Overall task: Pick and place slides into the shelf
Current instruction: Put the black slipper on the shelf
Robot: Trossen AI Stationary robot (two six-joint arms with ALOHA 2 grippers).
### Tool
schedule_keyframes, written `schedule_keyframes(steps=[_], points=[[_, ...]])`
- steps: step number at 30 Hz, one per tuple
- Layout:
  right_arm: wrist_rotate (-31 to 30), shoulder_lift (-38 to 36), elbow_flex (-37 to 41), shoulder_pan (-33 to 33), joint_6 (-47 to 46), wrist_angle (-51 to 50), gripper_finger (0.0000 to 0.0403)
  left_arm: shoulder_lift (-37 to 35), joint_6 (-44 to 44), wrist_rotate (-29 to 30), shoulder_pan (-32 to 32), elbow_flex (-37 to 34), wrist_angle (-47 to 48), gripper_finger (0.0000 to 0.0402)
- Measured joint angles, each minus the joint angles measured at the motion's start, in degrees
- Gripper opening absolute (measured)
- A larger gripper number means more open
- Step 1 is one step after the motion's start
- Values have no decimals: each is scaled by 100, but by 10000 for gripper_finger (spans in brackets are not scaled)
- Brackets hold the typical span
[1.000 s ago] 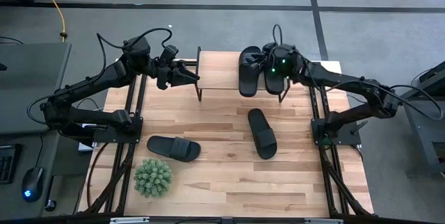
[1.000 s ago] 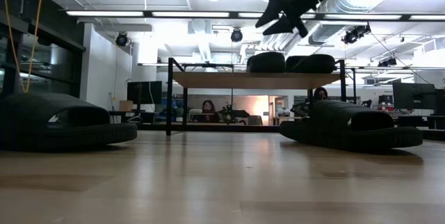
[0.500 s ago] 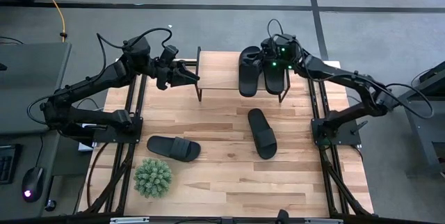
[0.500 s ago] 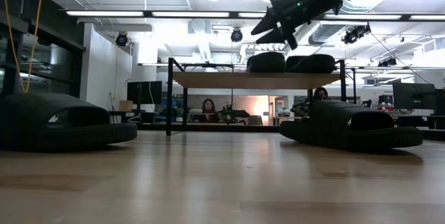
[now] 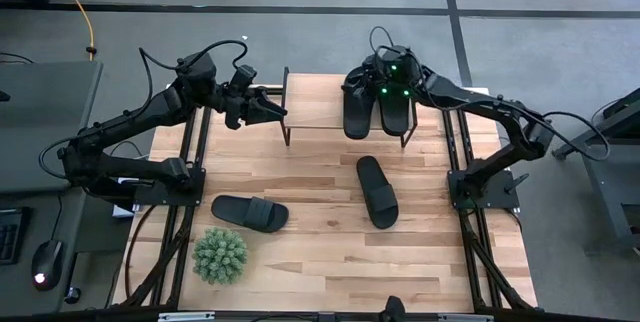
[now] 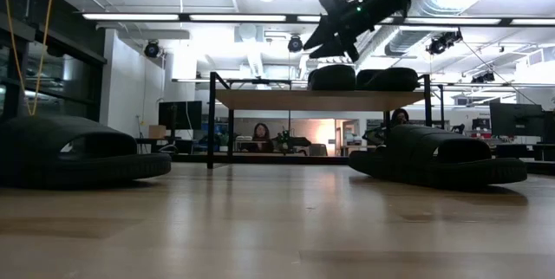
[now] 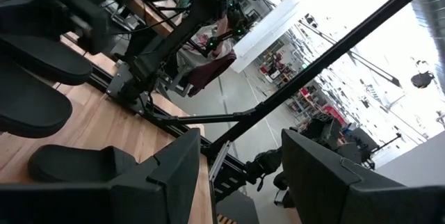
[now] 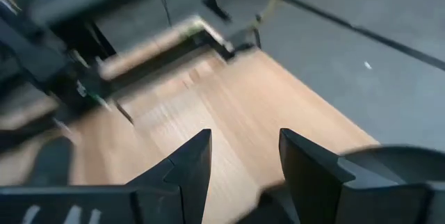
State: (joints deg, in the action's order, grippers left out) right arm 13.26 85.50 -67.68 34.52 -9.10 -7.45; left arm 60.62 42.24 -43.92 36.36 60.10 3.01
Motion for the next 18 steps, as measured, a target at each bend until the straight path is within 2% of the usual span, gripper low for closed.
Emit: schedule_keyframes(steps=[5,11,18], points=[[-423,427,-949,-55,597,-1250,160,0,2,2,0,0,0,186],[-377,879,-1910,-57,1029,-1769,160,2,0,28,0,0,0,186],[-205,1338,-2255,-57,1302,-2481,160,0,0,46,0,0,0,186]])
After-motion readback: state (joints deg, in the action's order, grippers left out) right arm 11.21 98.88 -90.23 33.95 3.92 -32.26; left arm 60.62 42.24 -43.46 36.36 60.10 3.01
